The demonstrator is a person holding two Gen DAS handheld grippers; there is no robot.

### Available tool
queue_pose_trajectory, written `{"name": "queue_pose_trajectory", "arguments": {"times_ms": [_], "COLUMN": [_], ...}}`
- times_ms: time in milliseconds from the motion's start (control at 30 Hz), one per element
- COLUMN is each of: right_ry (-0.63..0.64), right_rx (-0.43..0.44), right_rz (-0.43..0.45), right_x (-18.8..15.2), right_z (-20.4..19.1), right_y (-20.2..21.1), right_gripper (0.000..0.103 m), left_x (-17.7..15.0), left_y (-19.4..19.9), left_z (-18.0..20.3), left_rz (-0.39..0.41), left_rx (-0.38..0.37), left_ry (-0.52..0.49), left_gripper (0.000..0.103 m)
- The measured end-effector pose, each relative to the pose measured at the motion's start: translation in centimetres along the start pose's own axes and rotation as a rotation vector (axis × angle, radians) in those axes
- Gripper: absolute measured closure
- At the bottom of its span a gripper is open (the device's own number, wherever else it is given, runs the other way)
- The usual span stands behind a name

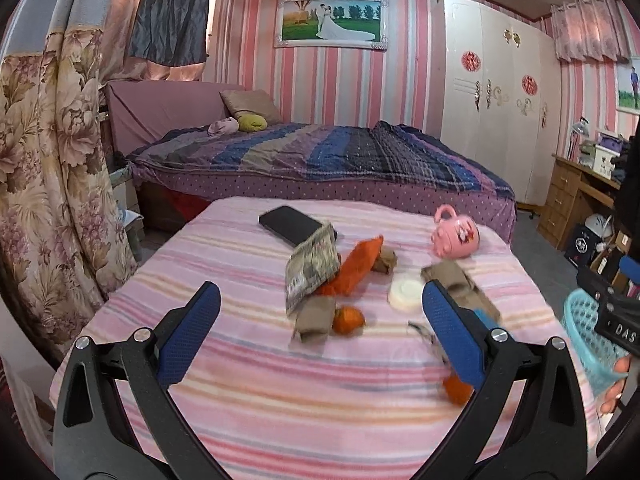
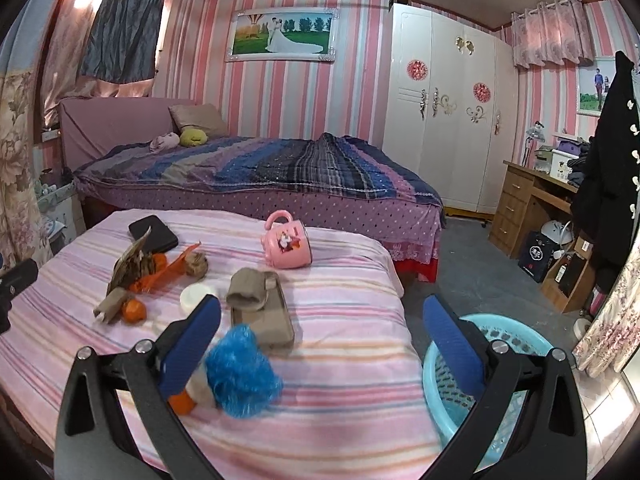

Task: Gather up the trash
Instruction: 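Reach the right tool to the beige folded paper and close on it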

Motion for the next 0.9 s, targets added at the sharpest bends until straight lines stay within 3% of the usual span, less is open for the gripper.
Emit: {"name": "queue_pose_trajectory", "arguments": {"times_ms": [133, 333, 500, 700, 900], "right_ry": [0.021, 0.073, 0.099, 0.089, 0.158], "right_rx": [0.001, -0.012, -0.028, 0.048, 0.115], "right_rz": [-0.016, -0.105, -0.104, -0.148, -0.149], "right_x": [-0.8, -3.9, -4.6, -6.0, -7.4], "right_z": [0.2, 0.8, 0.9, -0.4, -3.1], "right_y": [-1.1, -3.0, -2.8, -2.5, -1.6], "right_gripper": [0.004, 0.004, 0.004, 0.004, 0.004], "left_x": [0.3, -3.4, -4.2, -4.7, -5.0], "left_y": [-1.3, -4.1, -3.8, -3.9, -3.6], "left_z": [-0.6, -1.0, -1.8, -2.8, -3.6], "left_rz": [0.005, -0.099, -0.1, -0.122, -0.121], "left_rx": [0.031, 0.015, 0.045, 0.056, 0.081], "left_ry": [-0.006, 0.005, -0.012, 0.002, -0.004], "left_gripper": [0.005, 0.005, 0.005, 0.005, 0.005]}}
Point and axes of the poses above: each gripper's, at about its wrist camera, not at the fingertips, and y roughly against the way its jaws point, z to its right, x to its top, the point moved 7 cm from there along -y, roughly the way its jaws point, and after that the axes turned 15 degrees about -y, right-handed, at the moved point
